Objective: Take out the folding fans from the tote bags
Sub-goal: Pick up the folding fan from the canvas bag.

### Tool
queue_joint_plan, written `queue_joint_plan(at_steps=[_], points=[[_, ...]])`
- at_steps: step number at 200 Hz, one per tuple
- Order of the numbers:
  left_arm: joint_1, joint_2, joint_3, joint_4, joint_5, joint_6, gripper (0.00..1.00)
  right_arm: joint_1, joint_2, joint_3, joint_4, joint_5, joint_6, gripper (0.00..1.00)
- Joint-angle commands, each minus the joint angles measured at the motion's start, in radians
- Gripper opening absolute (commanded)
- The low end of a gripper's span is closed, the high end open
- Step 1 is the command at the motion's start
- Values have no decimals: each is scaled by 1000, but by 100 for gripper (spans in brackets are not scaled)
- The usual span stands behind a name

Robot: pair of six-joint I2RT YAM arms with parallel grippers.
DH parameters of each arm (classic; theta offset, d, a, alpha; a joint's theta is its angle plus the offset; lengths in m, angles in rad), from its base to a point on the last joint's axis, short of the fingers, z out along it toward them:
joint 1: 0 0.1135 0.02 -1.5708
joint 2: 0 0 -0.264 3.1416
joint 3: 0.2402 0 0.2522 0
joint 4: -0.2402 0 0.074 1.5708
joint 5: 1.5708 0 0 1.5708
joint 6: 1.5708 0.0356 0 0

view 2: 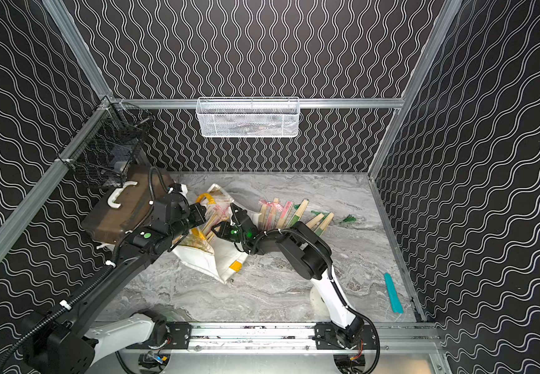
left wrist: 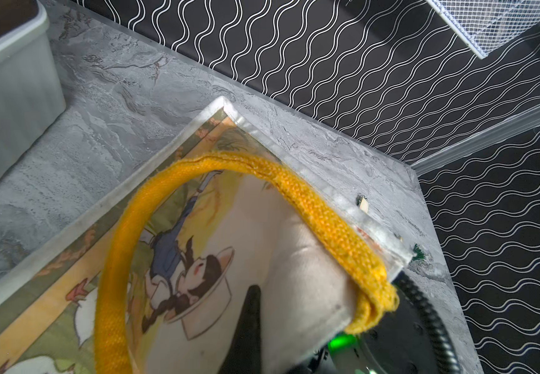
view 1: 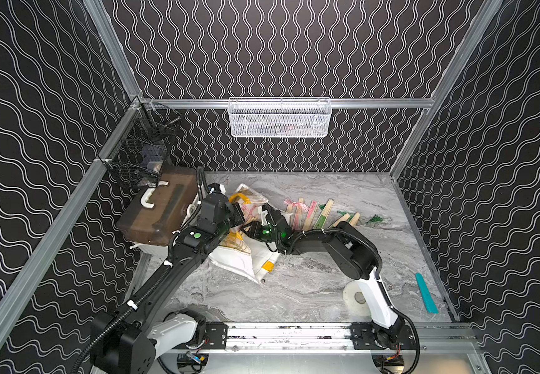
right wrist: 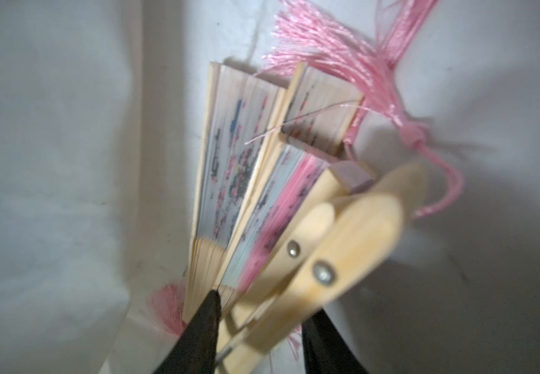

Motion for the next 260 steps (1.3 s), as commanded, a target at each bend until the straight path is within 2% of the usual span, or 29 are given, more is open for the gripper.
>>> queue_joint_plan(at_steps=[1,29,43,62,68,100,115,174,260], points=[[2,-10,-5,-2,32,4,0,-12,34,31,37,-16,60,50],[3,-17,-14,3,47,5,0,-15,54,52,40,-25,71,51],[2,-17,-15,2,51,3,0,-15,61,67,29,-26,74,56],[2,-15,-18,14,66,-5,0,-15,81,96,-4,-27,78,57],[2,-16,-21,18,70,-9,0,-15,89,104,-15,-30,81,55],[2,-20,-21,9,53,-2,0,-18,95,87,3,-35,91,32],[3,-21,-19,1,33,9,0,-20,70,60,24,-30,74,26],[9,-16,40,-63,-103,118,0,-15,-94,-113,214,-56,22,21],[12,-14,70,-62,-190,181,0,19,-231,-187,124,25,-125,17]])
